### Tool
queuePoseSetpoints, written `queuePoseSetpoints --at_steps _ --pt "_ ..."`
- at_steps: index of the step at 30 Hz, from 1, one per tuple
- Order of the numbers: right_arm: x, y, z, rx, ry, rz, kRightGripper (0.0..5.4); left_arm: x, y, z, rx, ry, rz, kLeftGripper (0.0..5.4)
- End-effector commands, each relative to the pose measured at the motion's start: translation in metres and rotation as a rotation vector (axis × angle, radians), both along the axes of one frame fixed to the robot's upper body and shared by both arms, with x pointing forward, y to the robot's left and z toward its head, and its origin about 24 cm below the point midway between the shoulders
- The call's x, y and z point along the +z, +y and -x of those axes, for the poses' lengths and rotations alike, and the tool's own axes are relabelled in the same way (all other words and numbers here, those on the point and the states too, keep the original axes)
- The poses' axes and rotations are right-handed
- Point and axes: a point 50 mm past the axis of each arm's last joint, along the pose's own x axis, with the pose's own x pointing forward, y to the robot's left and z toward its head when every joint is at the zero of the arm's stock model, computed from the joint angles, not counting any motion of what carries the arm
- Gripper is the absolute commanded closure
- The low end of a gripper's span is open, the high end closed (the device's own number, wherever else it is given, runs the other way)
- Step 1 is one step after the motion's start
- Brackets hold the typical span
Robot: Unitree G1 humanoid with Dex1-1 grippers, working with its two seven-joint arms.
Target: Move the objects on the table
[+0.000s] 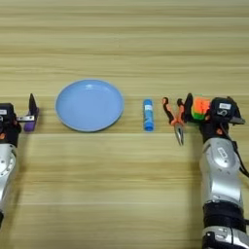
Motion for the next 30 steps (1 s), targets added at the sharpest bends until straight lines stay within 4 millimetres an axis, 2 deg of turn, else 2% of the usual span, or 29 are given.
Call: queuePoseSetpoints --at_steps 1,4,7,13,17,25,30 --pt "0.011 0.008 0.004 0.030 -0.063 0.026 0.05 0.001 0.000 -0.004 -0.005 0.011 -0.011 0.00" --pt "0.023 0.019 0.006 0.074 -0.119 0.051 0.05 0.002 0.000 -0.004 -0.005 0.009 -0.010 0.00" --pt "0.035 0.042 0.003 0.173 -0.155 0.080 0.05 0.002 0.000 -0.004 -0.007 0.008 -0.009 0.00" --pt "0.041 0.077 -0.004 0.321 -0.161 0.104 0.05 0.002 -0.002 -0.005 -0.011 0.007 -0.007 0.00" --pt "0.044 0.114 -0.013 0.462 -0.137 0.137 0.05 0.003 -0.003 -0.005 -0.015 0.005 -0.007 0.00" --pt "0.050 0.162 -0.042 0.635 -0.053 0.151 0.05 0.004 -0.004 -0.003 -0.013 0.000 -0.006 0.00" --pt "0.033 0.190 -0.069 0.752 0.123 0.114 0.05 0.004 -0.005 -0.002 -0.014 0.000 -0.008 0.00"
